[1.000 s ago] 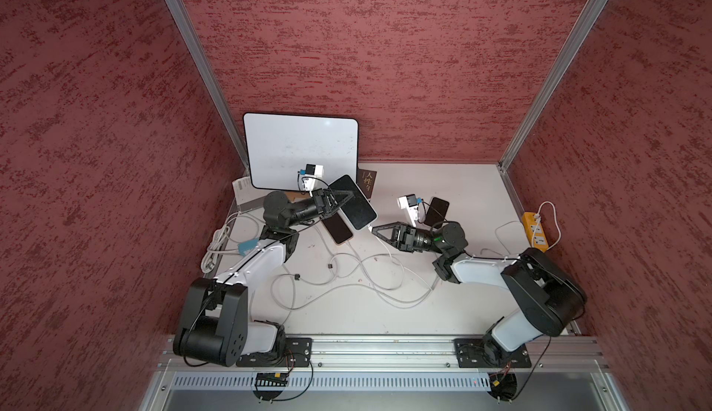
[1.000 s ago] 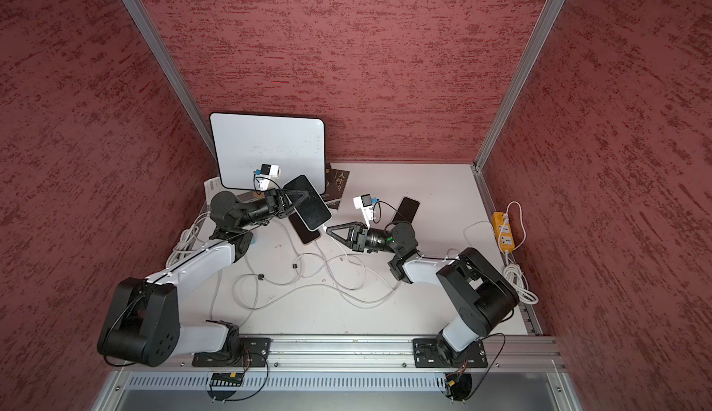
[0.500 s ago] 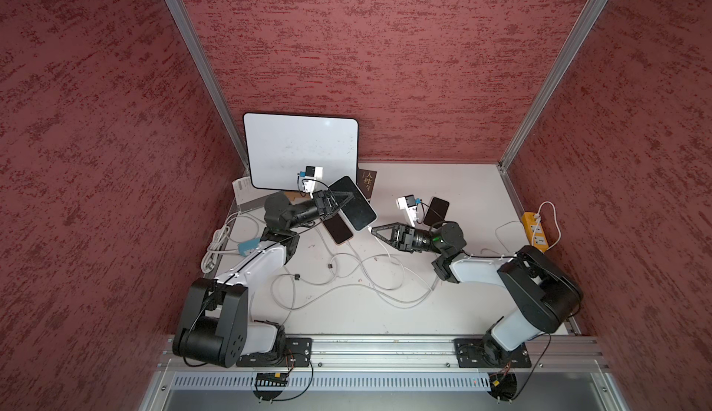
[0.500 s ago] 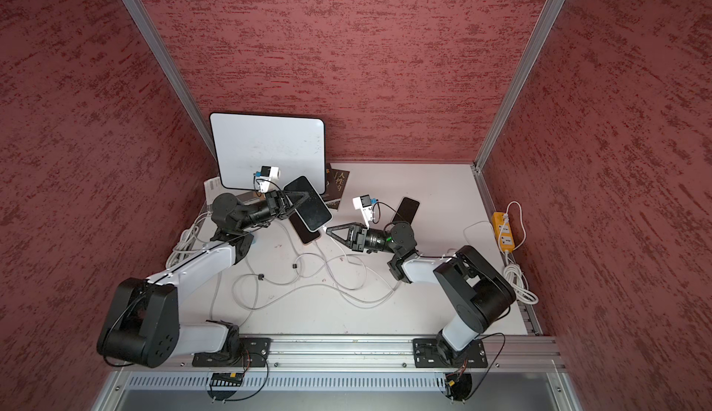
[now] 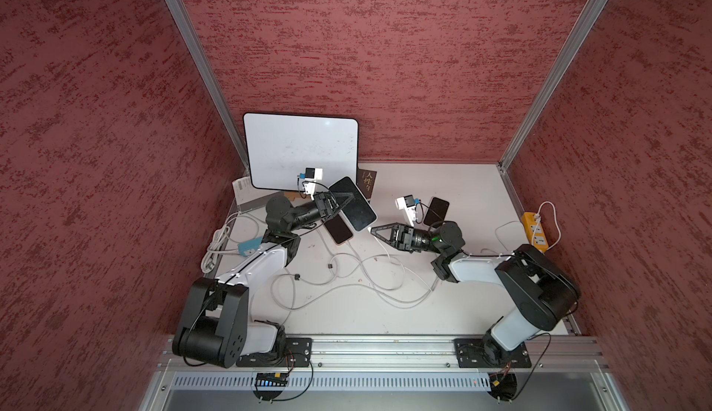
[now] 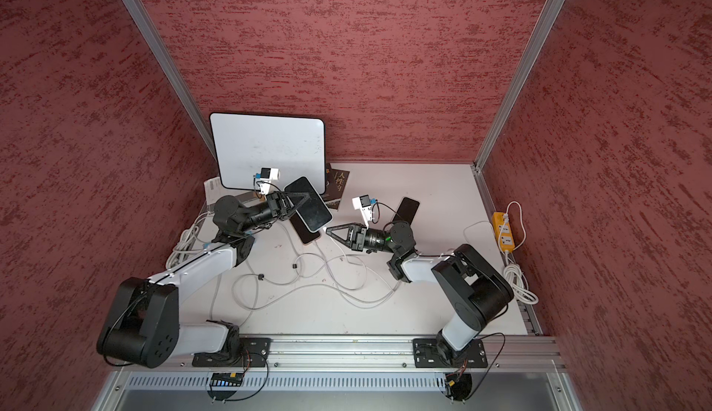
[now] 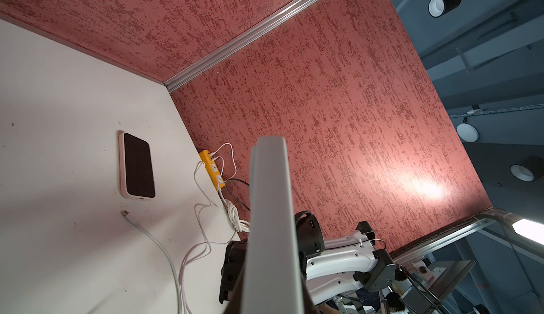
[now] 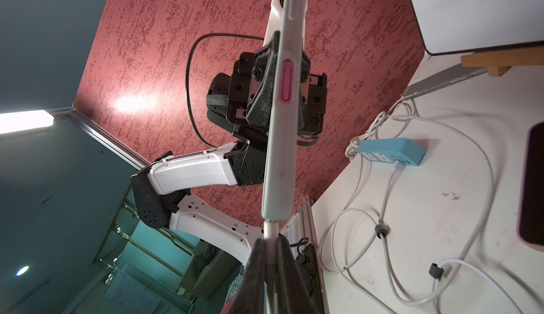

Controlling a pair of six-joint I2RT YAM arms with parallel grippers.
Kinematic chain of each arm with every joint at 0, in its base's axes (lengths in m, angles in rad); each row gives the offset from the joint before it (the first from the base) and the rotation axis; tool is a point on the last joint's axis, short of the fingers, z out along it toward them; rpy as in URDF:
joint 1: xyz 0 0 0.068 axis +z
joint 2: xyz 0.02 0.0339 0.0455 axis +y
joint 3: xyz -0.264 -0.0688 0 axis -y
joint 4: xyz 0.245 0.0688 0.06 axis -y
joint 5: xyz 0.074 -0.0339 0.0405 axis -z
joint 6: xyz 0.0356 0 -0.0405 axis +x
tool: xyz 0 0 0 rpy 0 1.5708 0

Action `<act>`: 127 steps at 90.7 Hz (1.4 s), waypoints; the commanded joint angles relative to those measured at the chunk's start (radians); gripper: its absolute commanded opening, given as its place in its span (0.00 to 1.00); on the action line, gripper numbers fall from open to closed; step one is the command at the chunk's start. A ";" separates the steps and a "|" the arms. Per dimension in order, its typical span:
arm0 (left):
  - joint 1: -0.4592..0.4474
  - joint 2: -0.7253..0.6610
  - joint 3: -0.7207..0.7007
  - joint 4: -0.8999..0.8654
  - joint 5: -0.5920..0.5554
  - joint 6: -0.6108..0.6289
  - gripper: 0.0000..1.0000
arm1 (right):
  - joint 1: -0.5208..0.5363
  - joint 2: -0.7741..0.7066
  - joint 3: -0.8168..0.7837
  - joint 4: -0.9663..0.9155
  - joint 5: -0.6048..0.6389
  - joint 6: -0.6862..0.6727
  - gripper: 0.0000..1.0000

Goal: Plug the charging cable into the phone
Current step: Insert the charging cable into the phone, then place the phone at the center of the board.

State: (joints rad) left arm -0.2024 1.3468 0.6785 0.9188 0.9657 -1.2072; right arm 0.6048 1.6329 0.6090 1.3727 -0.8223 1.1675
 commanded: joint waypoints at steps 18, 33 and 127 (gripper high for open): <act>-0.063 -0.023 -0.026 0.003 0.080 0.035 0.00 | -0.005 0.029 0.078 0.031 0.090 0.000 0.00; -0.060 -0.023 -0.014 -0.019 0.076 0.040 0.00 | -0.006 0.039 0.086 0.030 0.077 0.001 0.00; -0.160 0.581 0.327 -0.411 -0.142 0.171 0.00 | -0.108 -0.684 -0.087 -1.219 0.289 -0.611 0.81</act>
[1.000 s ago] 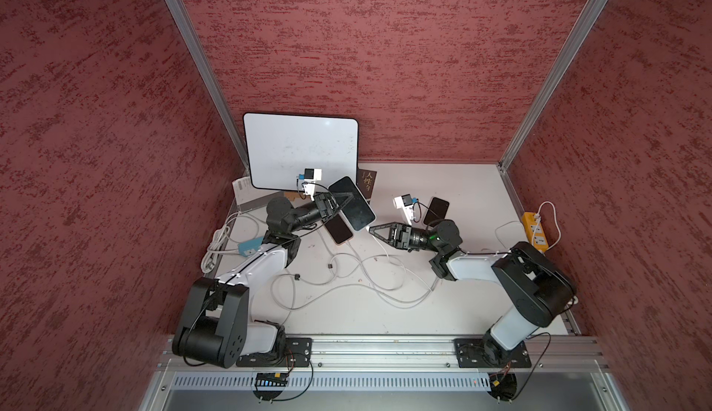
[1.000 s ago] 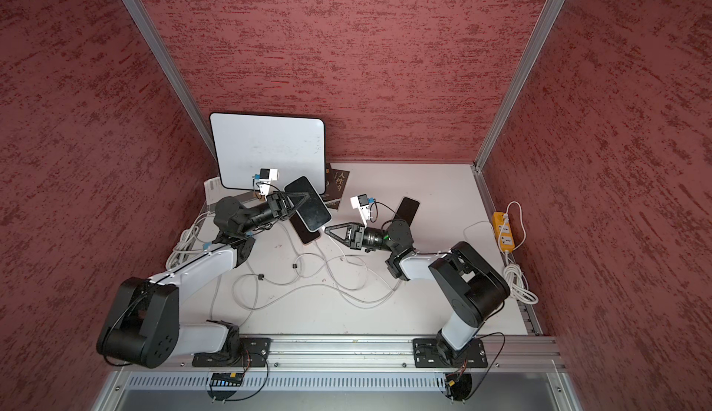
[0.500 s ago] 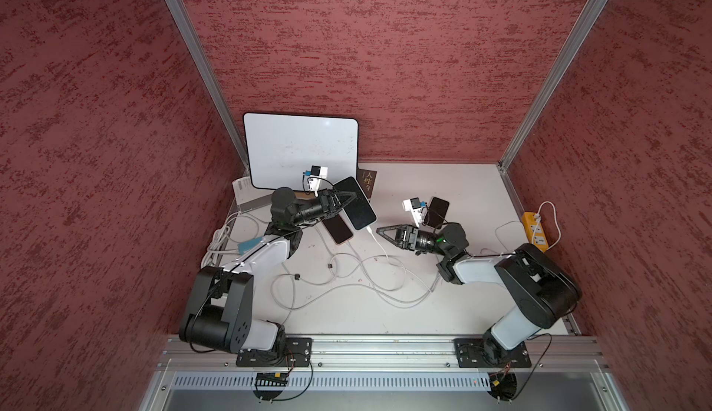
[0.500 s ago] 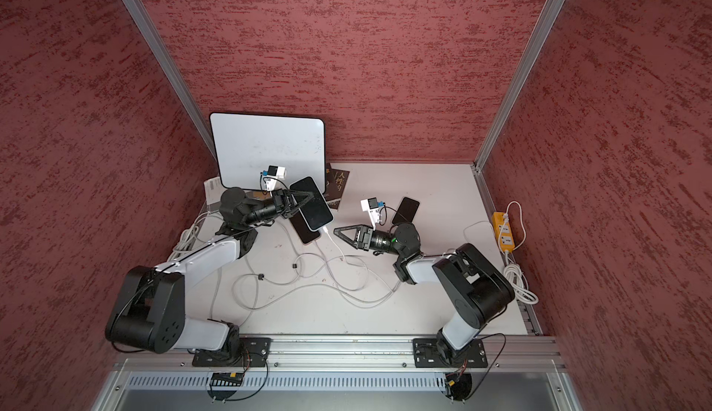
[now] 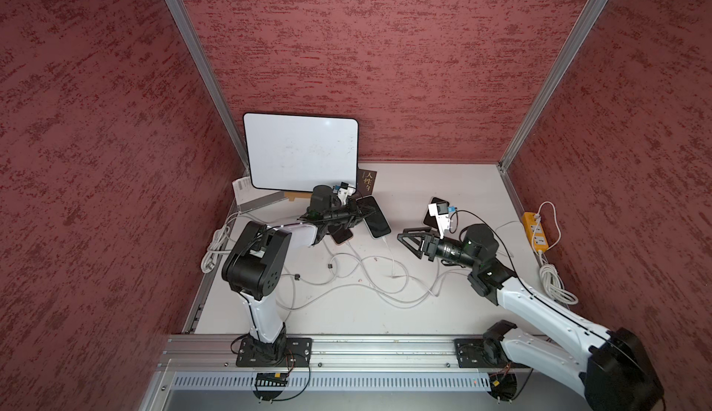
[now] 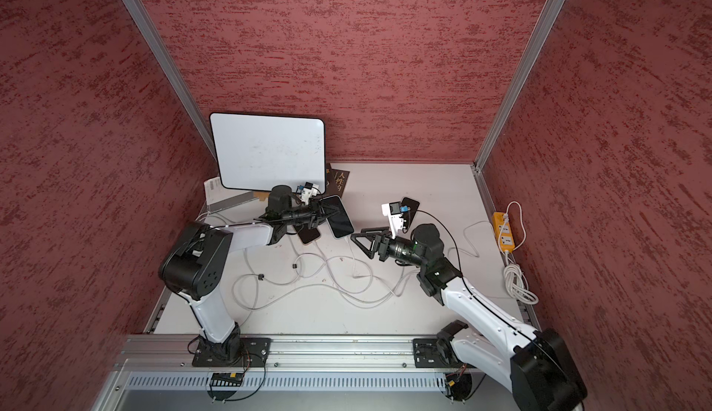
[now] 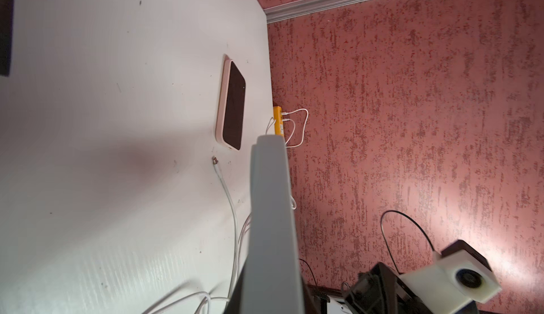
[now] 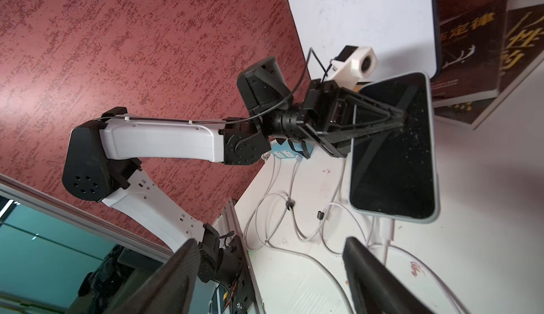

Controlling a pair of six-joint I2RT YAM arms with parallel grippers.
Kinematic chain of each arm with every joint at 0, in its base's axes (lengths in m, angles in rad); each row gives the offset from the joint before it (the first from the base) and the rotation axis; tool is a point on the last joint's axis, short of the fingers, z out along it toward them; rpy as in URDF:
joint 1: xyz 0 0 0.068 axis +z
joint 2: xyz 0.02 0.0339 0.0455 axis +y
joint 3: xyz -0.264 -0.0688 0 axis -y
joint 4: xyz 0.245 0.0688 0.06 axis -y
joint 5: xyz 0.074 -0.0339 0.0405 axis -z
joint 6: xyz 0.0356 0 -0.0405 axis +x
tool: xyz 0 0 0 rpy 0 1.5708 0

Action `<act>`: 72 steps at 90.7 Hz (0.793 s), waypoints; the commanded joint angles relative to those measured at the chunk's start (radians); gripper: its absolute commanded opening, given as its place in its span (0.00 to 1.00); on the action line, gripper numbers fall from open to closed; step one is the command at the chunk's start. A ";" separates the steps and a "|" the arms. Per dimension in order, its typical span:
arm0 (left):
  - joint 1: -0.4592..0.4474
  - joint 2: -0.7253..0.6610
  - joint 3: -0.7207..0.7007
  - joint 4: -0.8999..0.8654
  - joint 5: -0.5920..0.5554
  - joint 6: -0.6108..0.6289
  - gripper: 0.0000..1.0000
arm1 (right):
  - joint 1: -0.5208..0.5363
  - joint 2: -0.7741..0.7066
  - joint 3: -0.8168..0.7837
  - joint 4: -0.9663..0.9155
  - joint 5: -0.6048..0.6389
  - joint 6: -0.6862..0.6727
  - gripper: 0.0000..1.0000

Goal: Plug the charging cable into the phone
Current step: Place the phone at the center of the board.

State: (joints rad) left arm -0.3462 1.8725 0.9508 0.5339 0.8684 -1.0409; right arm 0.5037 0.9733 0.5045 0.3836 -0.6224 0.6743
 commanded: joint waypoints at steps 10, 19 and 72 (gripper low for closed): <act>-0.034 0.112 0.092 -0.087 -0.072 0.001 0.00 | -0.007 -0.022 0.020 -0.276 0.120 -0.124 0.80; -0.050 0.140 0.126 -0.178 -0.098 0.026 0.00 | -0.007 -0.016 0.032 -0.322 0.165 -0.134 0.81; -0.084 0.200 0.247 -0.537 -0.191 0.167 0.58 | -0.007 0.207 0.288 -0.707 0.599 -0.128 0.91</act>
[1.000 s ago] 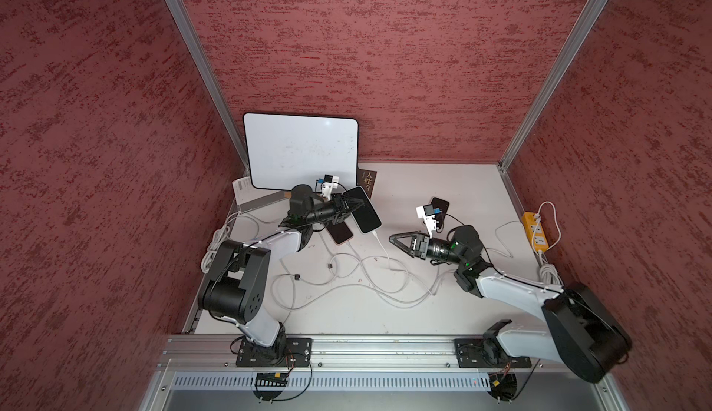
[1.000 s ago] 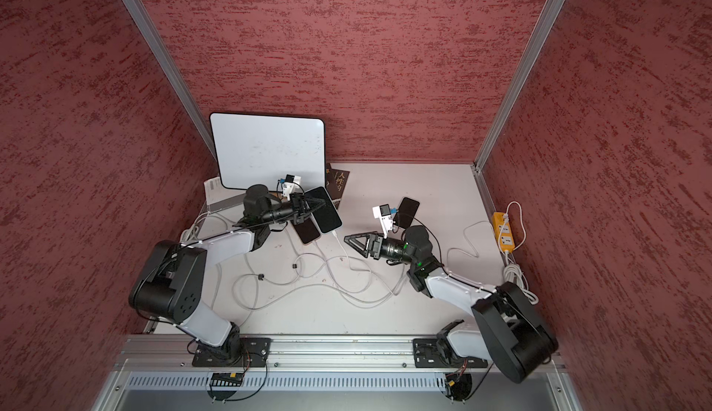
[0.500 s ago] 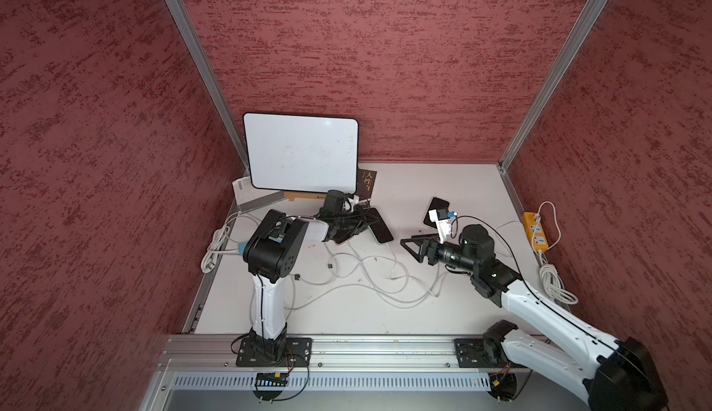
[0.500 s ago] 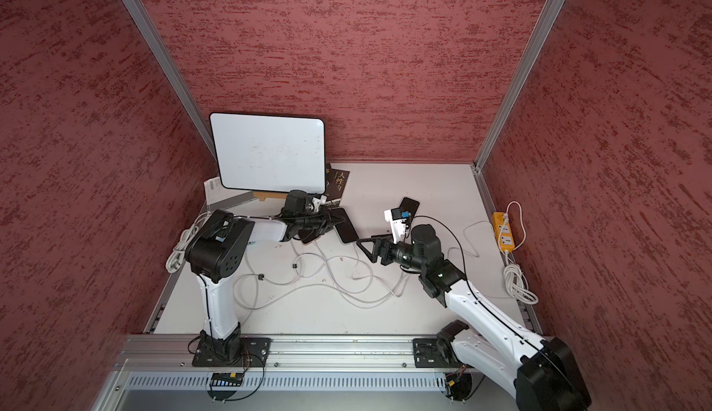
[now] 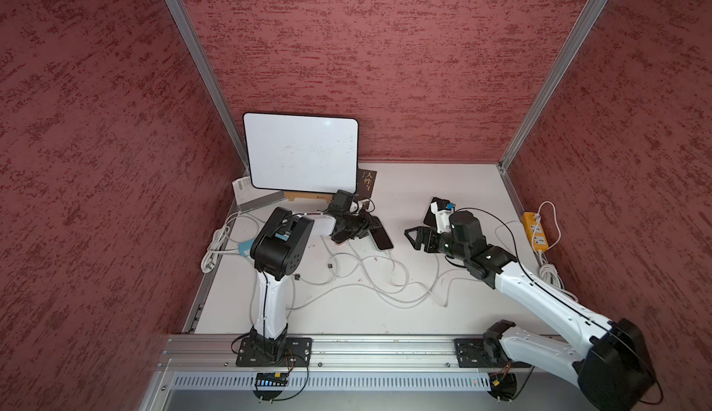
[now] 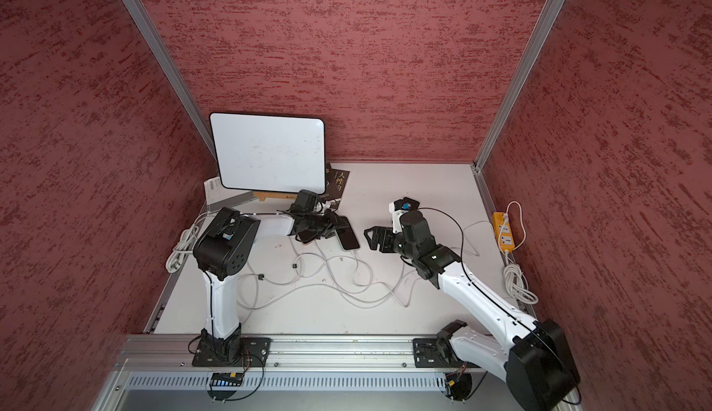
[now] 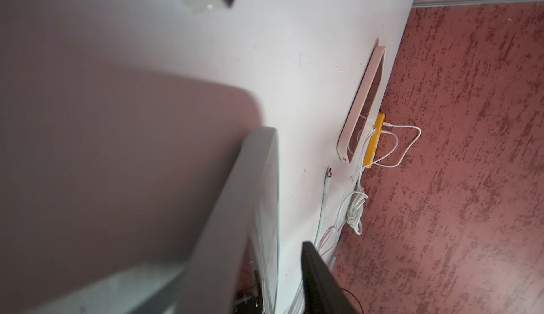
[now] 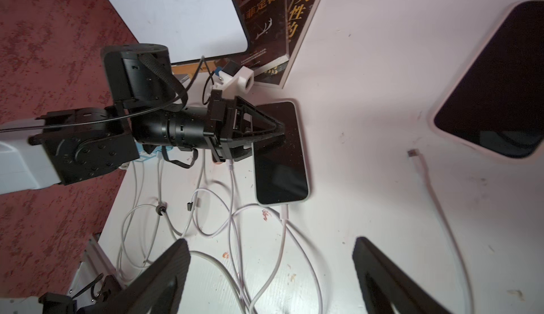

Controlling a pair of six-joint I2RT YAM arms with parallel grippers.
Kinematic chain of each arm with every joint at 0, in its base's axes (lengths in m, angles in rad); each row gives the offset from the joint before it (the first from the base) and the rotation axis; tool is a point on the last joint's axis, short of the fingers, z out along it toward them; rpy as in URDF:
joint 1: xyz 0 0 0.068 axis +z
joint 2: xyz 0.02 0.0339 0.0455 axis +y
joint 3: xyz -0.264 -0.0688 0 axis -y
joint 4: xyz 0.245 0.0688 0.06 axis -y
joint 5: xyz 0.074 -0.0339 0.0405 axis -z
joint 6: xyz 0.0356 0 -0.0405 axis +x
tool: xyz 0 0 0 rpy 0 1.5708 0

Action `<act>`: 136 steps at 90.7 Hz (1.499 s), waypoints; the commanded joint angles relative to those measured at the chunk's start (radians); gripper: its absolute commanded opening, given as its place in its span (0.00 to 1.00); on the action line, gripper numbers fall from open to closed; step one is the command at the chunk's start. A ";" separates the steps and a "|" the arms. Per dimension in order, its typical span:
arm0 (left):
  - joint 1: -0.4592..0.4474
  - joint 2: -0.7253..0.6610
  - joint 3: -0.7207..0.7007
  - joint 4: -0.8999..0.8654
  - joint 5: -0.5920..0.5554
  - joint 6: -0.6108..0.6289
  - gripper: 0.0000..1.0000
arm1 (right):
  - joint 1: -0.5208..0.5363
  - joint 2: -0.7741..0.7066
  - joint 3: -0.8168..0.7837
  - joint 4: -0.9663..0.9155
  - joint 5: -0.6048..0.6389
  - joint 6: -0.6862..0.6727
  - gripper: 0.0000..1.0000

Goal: Plug the charging cable into the phone
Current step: Place the phone at the center of the board, then pick up the phone at the center of the board.

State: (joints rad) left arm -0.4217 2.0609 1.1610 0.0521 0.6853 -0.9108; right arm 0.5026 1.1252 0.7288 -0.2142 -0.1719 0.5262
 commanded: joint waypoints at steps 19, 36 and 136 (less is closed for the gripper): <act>-0.023 -0.073 0.074 -0.272 -0.151 0.131 0.81 | -0.017 0.252 0.239 -0.274 0.343 0.051 0.99; -0.073 -0.196 0.144 -0.536 -0.414 0.216 0.95 | -0.092 0.474 0.405 -0.374 0.393 0.084 0.99; -0.110 -0.570 -0.095 -0.562 -0.585 0.267 0.96 | -0.317 1.053 0.872 -0.489 0.288 0.027 0.99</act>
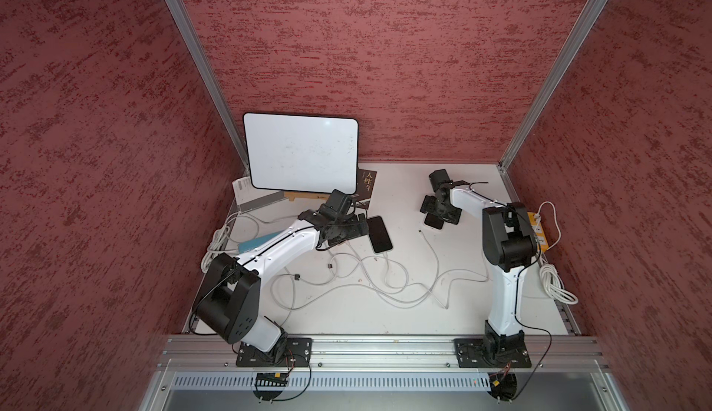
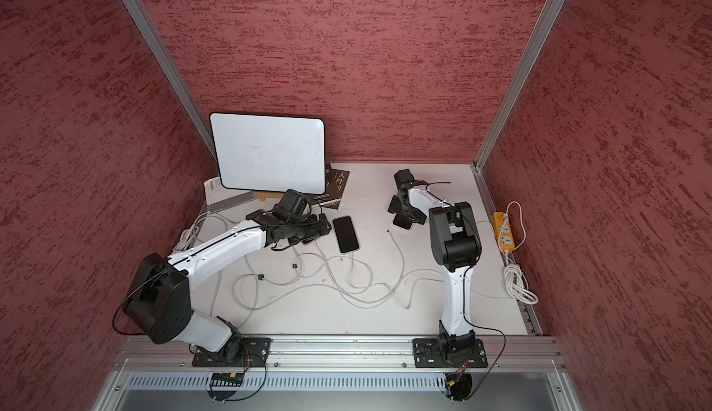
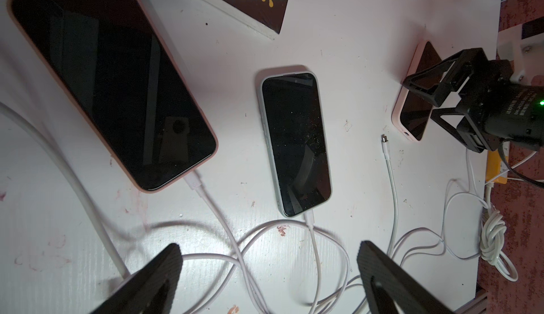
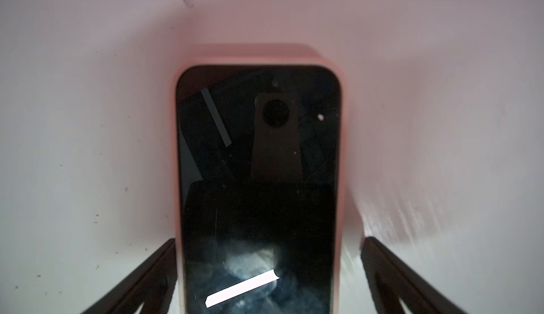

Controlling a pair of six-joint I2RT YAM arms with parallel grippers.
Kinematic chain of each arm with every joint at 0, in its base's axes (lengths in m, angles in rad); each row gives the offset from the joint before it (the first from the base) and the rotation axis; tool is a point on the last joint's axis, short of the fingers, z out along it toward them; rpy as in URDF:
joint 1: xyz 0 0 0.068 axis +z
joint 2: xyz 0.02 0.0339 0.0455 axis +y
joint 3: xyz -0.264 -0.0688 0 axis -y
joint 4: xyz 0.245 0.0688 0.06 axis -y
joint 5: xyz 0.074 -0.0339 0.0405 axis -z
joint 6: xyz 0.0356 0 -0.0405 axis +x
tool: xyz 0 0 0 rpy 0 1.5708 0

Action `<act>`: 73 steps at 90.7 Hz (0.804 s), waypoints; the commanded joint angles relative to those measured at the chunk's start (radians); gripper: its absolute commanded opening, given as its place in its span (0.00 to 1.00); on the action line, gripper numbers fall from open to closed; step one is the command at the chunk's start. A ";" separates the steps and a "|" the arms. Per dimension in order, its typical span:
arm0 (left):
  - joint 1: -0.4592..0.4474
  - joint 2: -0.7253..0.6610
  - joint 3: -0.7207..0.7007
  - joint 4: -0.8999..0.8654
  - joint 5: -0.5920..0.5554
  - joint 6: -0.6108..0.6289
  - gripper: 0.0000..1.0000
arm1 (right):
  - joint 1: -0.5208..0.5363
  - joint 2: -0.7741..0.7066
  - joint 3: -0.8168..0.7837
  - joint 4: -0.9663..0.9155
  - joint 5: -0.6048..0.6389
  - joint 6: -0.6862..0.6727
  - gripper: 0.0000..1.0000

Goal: Plug the charging cable into the phone
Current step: Pick up the phone at the center of the board.

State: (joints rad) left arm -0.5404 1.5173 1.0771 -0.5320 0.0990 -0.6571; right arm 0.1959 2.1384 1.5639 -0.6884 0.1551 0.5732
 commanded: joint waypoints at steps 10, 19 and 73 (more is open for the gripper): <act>0.015 -0.030 -0.014 0.015 0.002 0.017 0.96 | -0.013 0.064 0.055 -0.020 -0.039 -0.028 0.97; 0.020 -0.038 -0.023 0.016 0.003 0.019 0.96 | -0.012 0.069 0.062 -0.018 -0.048 -0.039 0.90; 0.015 -0.075 -0.101 0.203 0.194 0.028 0.73 | 0.111 -0.203 -0.057 0.122 -0.333 -0.095 0.49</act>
State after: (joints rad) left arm -0.5247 1.4723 0.9882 -0.4301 0.2203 -0.6468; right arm 0.2256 2.0701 1.5108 -0.6285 -0.0269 0.5022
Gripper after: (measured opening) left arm 0.744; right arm 0.800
